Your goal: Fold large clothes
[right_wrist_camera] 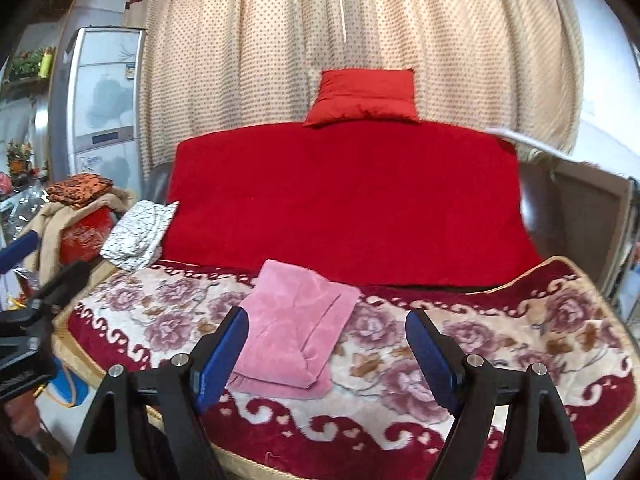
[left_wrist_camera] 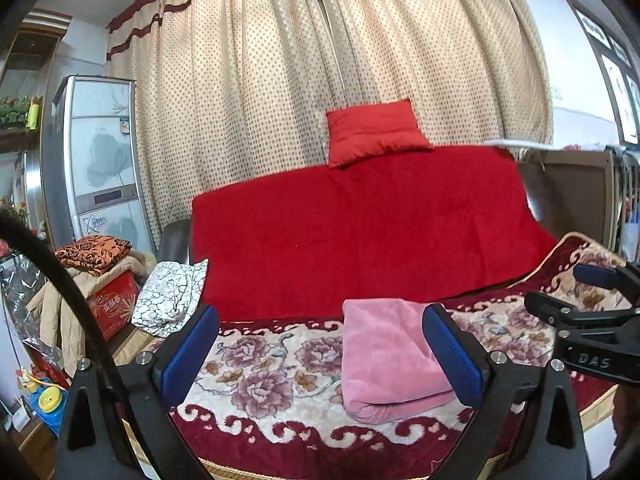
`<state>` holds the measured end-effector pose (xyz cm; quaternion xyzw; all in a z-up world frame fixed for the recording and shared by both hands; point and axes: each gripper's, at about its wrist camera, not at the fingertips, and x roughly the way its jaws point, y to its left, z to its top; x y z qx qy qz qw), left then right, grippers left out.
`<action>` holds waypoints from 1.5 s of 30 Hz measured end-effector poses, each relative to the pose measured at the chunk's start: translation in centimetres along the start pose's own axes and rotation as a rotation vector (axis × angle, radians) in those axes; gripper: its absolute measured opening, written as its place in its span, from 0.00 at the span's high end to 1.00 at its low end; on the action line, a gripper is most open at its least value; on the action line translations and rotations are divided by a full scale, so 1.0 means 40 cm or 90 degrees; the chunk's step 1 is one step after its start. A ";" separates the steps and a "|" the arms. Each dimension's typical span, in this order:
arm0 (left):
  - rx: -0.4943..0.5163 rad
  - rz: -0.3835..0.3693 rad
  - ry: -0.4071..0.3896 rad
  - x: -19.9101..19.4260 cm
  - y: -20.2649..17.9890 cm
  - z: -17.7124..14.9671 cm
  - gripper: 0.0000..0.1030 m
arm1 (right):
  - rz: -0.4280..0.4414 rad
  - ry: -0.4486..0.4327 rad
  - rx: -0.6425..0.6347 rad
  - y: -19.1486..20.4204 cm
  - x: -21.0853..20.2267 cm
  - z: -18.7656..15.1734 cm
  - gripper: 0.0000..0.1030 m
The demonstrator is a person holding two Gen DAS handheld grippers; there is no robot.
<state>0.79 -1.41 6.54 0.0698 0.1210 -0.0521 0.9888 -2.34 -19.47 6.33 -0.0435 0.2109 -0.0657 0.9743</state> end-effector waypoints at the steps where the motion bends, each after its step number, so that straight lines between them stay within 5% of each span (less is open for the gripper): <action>1: -0.003 0.001 -0.003 -0.007 0.003 0.004 0.02 | -0.007 -0.002 -0.002 0.000 -0.006 0.003 0.19; 12: -0.022 0.027 -0.034 -0.067 0.025 0.034 0.02 | -0.076 -0.057 -0.047 0.041 -0.105 0.037 0.19; 45: -0.081 0.080 -0.032 -0.104 0.096 0.037 0.02 | -0.076 -0.102 -0.067 0.087 -0.185 0.054 0.19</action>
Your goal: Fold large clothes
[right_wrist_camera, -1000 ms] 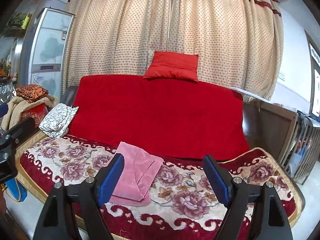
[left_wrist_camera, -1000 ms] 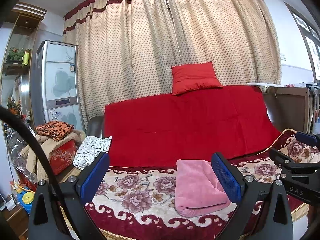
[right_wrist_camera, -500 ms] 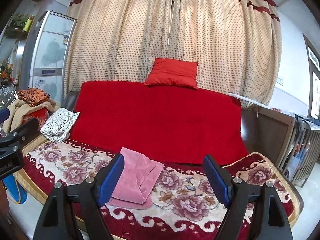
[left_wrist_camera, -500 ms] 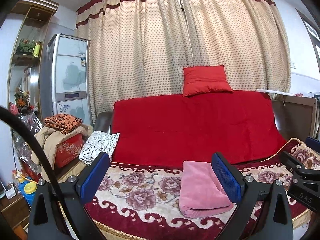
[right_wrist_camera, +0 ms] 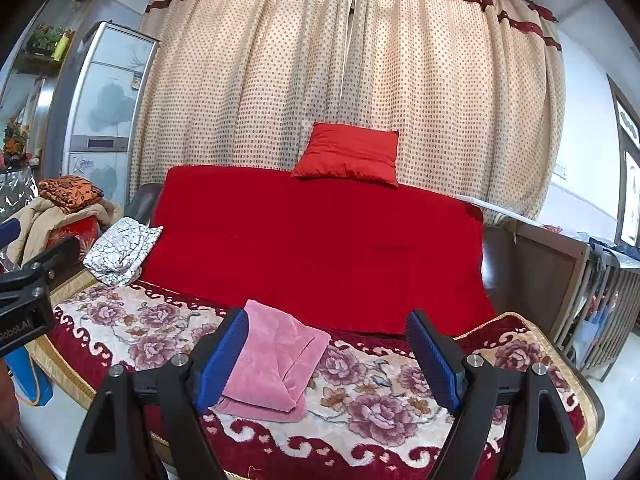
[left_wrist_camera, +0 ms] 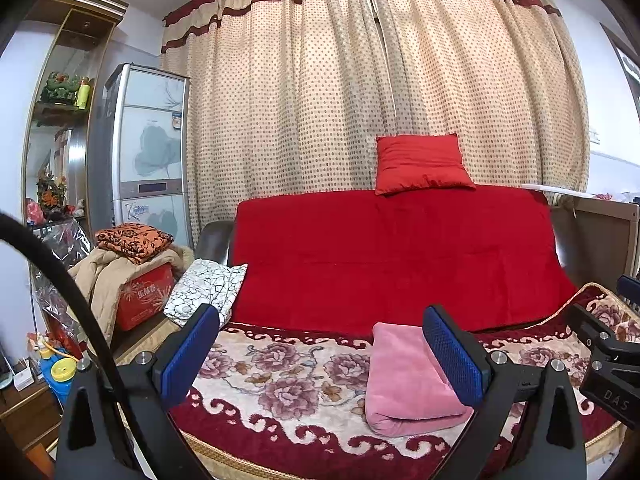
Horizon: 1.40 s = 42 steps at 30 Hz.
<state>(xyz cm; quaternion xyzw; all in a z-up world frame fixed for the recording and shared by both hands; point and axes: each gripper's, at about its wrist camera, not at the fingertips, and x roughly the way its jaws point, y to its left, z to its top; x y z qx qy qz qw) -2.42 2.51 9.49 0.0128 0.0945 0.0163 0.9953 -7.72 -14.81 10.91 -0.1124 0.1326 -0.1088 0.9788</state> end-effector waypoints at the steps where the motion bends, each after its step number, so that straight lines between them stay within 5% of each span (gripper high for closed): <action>1: 0.000 0.001 -0.001 -0.001 0.000 0.001 0.02 | 0.000 -0.001 0.000 0.000 -0.001 0.001 0.19; 42: -0.007 0.006 -0.046 -0.066 0.006 0.053 0.02 | -0.020 -0.043 0.017 -0.027 -0.076 0.047 0.18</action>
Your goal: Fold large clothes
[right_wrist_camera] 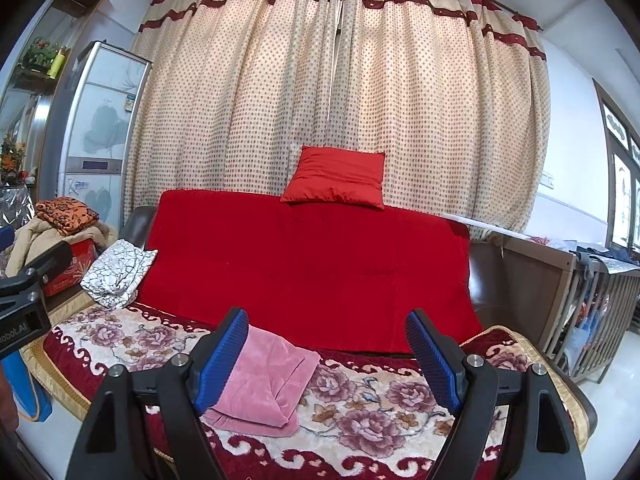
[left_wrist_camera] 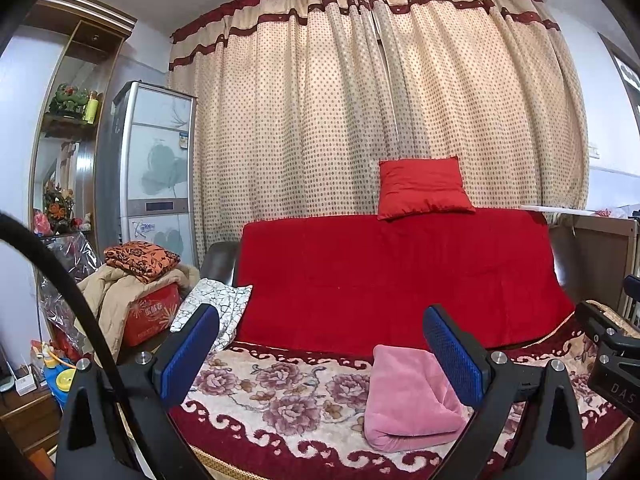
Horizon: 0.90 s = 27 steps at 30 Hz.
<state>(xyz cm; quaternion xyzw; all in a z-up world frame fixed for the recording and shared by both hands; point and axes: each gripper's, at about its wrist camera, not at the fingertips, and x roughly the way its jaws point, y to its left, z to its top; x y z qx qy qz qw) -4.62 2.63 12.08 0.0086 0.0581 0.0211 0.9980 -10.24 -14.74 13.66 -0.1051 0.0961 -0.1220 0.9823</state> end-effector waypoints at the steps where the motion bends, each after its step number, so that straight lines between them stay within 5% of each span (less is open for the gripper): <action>1: 0.000 0.000 -0.001 0.000 0.000 0.001 0.02 | 0.000 0.002 0.001 -0.002 0.002 0.000 0.18; 11: 0.018 -0.008 0.030 0.054 -0.012 -0.021 0.02 | 0.017 0.042 0.008 0.009 0.055 -0.017 0.18; 27: 0.042 -0.004 0.145 0.261 -0.045 -0.141 0.02 | 0.057 0.184 0.000 0.075 0.299 -0.147 0.18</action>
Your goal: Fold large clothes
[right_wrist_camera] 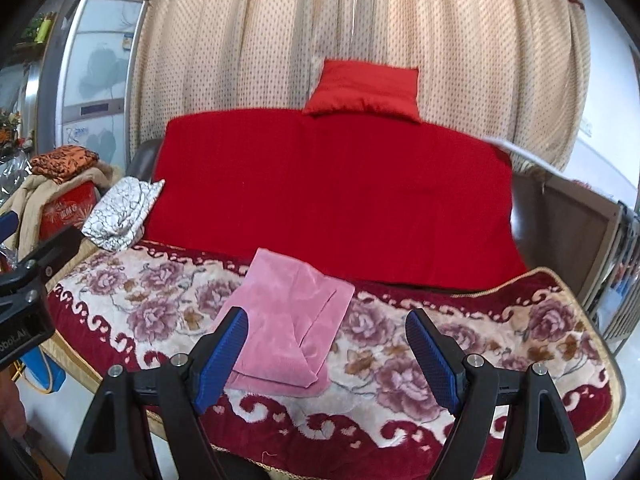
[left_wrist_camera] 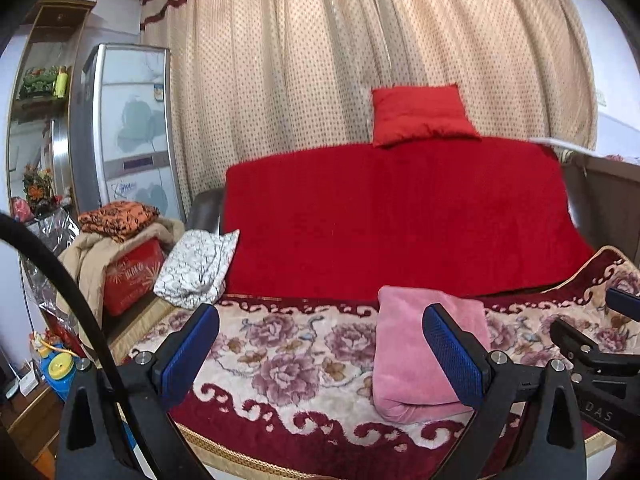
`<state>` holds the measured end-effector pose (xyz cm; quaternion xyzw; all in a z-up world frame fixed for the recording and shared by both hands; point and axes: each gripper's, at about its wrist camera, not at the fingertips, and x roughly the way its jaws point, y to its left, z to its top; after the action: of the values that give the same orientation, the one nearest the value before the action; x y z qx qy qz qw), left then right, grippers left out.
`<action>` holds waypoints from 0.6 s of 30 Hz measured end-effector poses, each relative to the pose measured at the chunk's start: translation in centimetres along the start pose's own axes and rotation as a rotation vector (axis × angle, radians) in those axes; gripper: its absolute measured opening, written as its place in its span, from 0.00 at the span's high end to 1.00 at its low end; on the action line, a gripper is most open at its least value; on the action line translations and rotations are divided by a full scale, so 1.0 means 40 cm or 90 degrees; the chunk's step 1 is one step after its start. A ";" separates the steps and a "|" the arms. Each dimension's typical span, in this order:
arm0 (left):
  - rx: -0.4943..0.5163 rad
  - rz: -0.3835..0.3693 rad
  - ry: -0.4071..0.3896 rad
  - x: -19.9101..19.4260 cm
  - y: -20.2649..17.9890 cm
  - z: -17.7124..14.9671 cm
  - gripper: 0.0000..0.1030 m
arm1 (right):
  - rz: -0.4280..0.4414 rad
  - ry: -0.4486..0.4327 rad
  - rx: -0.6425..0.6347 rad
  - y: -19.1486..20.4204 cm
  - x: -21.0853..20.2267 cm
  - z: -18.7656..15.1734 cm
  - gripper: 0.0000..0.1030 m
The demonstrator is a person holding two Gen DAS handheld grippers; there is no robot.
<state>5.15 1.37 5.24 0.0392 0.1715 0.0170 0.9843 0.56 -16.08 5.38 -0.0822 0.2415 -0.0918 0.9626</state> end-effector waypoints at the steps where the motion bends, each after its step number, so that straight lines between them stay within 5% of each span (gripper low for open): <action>1: -0.001 0.001 0.010 0.019 -0.002 -0.003 0.02 | 0.000 0.006 0.000 -0.001 0.015 -0.005 0.18; 18: 0.045 -0.021 0.129 0.252 -0.114 -0.080 0.02 | -0.003 0.105 0.022 -0.043 0.262 -0.057 0.18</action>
<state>13.64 -2.47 -1.53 0.0690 0.2709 -0.0012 0.9601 8.31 -20.29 -0.99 -0.0582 0.3181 -0.1044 0.9405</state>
